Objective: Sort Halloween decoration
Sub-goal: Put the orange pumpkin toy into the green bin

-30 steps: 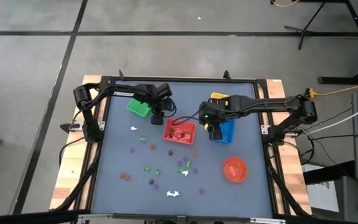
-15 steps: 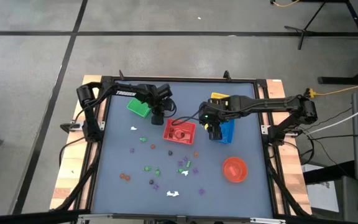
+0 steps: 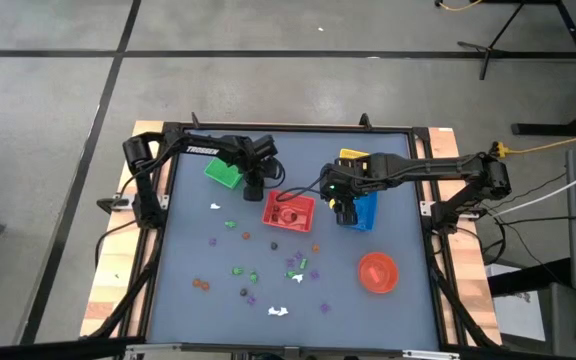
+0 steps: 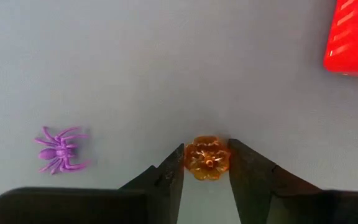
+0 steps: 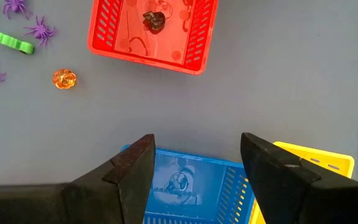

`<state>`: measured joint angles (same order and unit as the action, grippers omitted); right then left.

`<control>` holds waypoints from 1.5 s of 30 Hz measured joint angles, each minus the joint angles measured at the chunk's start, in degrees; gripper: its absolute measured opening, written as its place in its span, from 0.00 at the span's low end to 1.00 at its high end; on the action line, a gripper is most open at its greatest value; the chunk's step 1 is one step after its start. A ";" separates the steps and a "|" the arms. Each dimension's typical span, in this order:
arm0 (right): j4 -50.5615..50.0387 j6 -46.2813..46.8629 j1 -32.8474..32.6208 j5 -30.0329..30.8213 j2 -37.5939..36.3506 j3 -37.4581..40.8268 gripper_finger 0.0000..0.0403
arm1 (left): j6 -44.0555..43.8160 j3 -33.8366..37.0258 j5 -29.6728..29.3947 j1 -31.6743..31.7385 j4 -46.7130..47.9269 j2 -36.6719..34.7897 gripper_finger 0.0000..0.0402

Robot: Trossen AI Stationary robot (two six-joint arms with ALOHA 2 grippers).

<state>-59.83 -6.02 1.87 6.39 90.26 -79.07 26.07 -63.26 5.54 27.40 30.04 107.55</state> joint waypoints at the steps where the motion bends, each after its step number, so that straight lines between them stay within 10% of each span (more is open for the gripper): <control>1: 0.00 -0.01 0.00 0.00 0.00 0.00 0.59 | 0.00 0.02 -0.04 0.00 0.00 0.00 0.23; 45: 0.00 -0.02 0.02 0.00 0.00 0.00 0.59 | -0.02 0.29 -1.31 0.01 1.05 -2.02 0.22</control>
<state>-59.83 -6.04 1.89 6.40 90.26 -79.07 26.05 -62.97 4.23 27.41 31.09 105.52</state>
